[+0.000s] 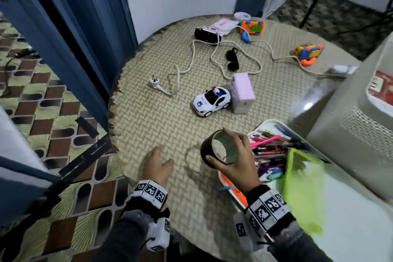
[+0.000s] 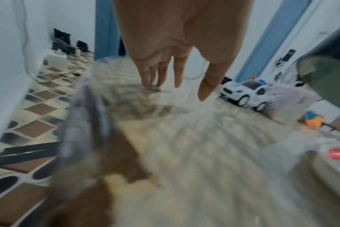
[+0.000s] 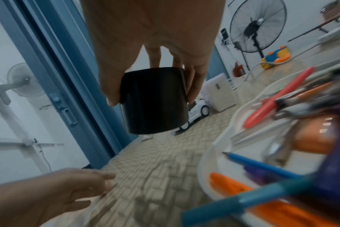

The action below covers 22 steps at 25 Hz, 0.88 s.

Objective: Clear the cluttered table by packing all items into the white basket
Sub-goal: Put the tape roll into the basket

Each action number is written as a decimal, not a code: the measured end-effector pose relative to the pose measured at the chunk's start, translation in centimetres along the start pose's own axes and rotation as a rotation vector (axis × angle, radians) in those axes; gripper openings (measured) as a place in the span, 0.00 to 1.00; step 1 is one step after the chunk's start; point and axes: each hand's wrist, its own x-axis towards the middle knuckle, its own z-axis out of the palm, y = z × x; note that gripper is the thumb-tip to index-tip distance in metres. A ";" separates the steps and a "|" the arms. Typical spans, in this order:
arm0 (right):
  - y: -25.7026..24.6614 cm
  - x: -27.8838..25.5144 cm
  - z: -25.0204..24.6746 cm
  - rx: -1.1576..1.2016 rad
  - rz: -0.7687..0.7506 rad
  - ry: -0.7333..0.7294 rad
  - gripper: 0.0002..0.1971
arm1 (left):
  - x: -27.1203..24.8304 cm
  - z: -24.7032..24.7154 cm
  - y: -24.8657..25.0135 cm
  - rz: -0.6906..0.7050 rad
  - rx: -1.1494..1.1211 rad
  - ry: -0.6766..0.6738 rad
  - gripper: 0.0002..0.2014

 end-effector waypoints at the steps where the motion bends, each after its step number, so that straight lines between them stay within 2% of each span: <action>1: 0.1 -0.9 -1.1 0.002 0.009 0.026 0.40 | -0.6 0.7 1.6 0.027 -0.081 0.022 0.26; 4: 0.6 -3.3 -4.7 -0.004 0.019 0.150 0.39 | -2.4 3.8 6.6 0.226 -0.198 -0.001 0.20; 7: 1.8 -5.3 -9.6 -0.014 0.035 0.299 0.40 | -5.1 7.1 12.6 0.416 -0.248 -0.070 0.18; 11: 3.7 -7.9 -17.3 -0.044 0.063 0.474 0.41 | -9.8 10.9 20.4 0.633 -0.283 -0.071 0.17; 17: 5.6 -13.1 -30.1 -0.112 0.009 0.609 0.42 | -18.3 18.5 30.3 0.855 -0.356 -0.113 0.17; 22: 7.2 -16.8 -40.3 -0.142 -0.058 0.639 0.41 | -24.9 24.1 35.9 0.916 -0.422 -0.106 0.18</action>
